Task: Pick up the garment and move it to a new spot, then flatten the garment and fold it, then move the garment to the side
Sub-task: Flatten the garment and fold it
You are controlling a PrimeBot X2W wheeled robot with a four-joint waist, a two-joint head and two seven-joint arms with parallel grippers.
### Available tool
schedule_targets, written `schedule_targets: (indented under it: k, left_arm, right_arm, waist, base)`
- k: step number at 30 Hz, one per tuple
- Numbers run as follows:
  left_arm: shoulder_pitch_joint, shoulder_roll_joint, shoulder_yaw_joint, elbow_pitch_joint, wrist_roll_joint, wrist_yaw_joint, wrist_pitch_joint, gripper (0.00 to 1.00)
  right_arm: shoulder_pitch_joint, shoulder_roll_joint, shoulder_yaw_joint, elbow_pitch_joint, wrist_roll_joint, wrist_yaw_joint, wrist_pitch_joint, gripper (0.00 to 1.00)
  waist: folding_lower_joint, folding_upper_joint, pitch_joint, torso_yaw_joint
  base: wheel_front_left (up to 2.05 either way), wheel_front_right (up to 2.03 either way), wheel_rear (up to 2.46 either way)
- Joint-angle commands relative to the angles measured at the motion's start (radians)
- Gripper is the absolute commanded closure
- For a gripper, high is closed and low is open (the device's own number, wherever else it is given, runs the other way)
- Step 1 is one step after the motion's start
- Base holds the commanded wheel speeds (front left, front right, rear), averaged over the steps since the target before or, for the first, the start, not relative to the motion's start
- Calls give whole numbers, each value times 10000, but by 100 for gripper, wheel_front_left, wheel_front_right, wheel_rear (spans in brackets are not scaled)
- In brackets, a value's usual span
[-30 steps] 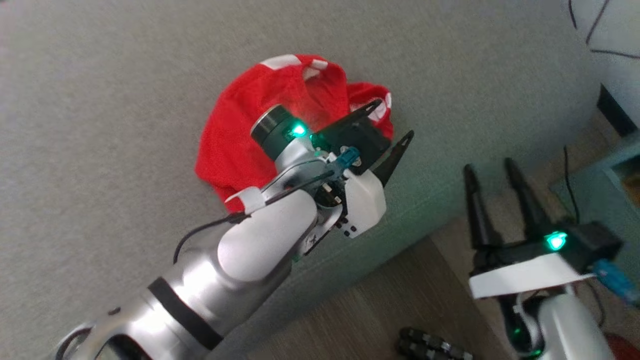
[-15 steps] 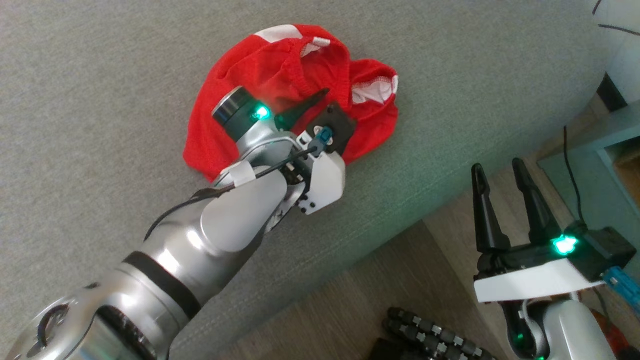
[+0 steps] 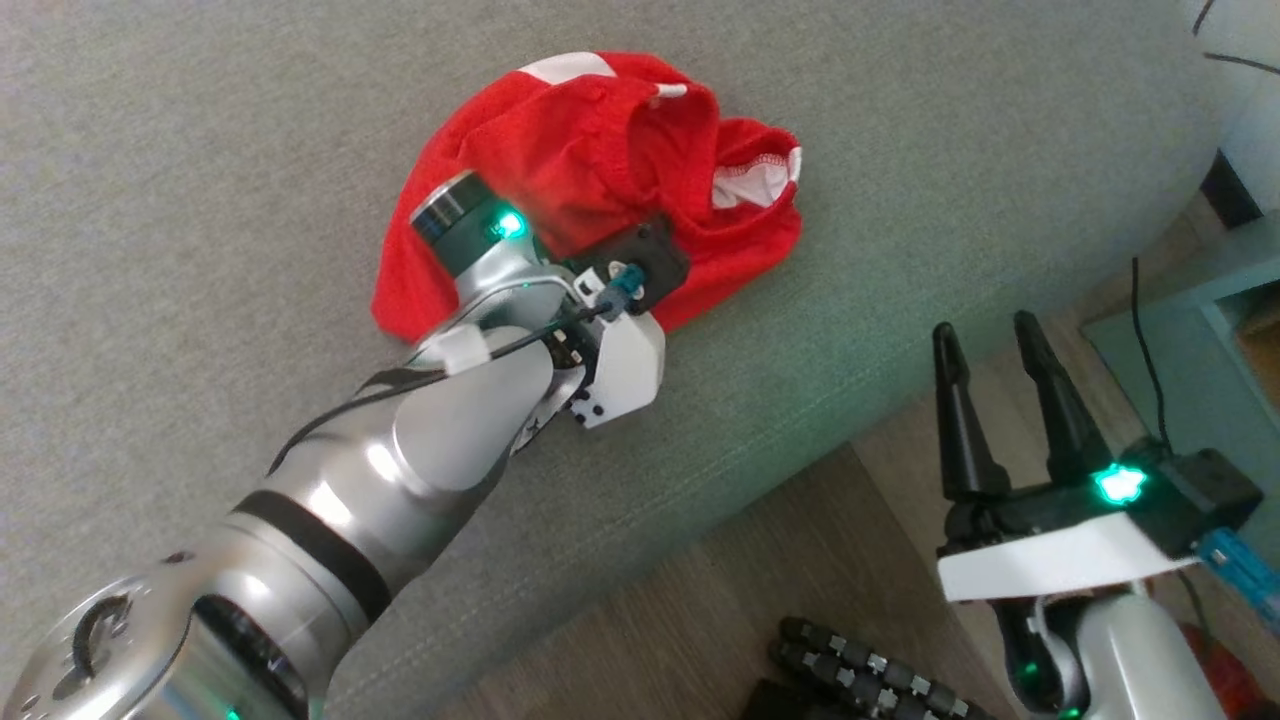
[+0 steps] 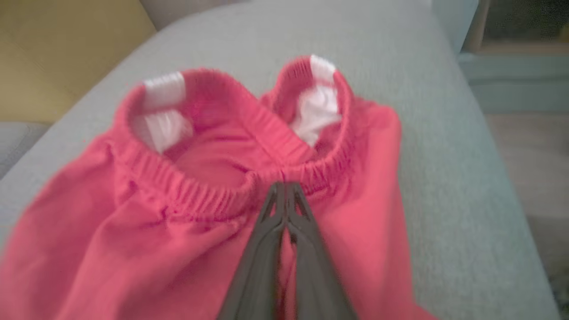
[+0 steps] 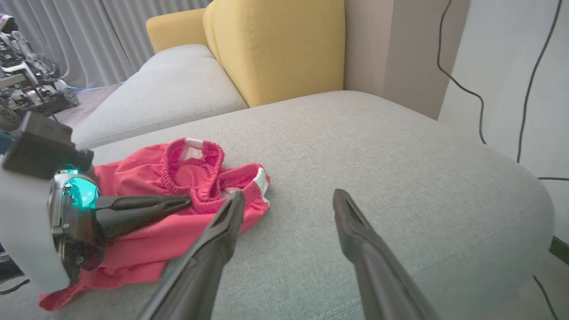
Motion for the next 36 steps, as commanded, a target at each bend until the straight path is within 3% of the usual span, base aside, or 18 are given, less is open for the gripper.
schedule_targets:
  k: [1, 6, 13, 16, 24, 33, 35, 36]
  left_arm:
    - [-460, -52, 304, -319, -94, 11, -220, 100]
    - [-646, -151, 1310, -1203, -1051, 18, -1305, 100]
    - [-910, -215, 2982, -3687, -2892, -493, -1682, 100]
    - [-634, 132, 3671, -4412, -3838, -805, -1555, 100]
    - [2449, 1385, 4867, -4162, -6050, -629, -993, 100]
    - [5621, 1442, 4413, -4402, -6639, -515, -1224, 100]
    - [5934, 1486, 4355, -4616, -6597, -332, -1248, 0]
    - [6035, 1541, 4331, -4754, -6526, -201, -1256, 0]
  right_arm:
    - [-172, -118, 270, -313, 20, -2, -51, 0]
    - [-297, -118, 803, -165, -166, -2, -51, 0]
    - [-467, -118, 691, -61, -829, -2, -51, 0]
    - [-518, -118, 671, 28, -1144, -2, -51, 0]
    - [-462, -118, 800, 342, -1601, -2, -51, 0]
    - [-206, -118, 941, 607, -1875, -2, -51, 0]
    - [-199, -118, 942, 613, -1910, -2, -51, 0]
    - [-200, -118, 945, 616, -1926, -2, -51, 0]
  waist:
    - [0, 0, -19, 19]
    - [0, 0, -171, 249]
    - [0, 0, -648, 2201]
    - [0, 0, -948, 3101]
    - [0, 0, -1617, 4815]
    - [0, 0, -2109, 5698]
    - [0, 0, -2141, 5764]
    - [0, 0, -2149, 5783]
  base:
    - [0, 0, 0]
    - [0, 0, 0]
    - [0, 0, 0]
    - [0, 0, 0]
    - [0, 0, 0]
    - [0, 0, 0]
    - [0, 0, 0]
    - [0, 0, 0]
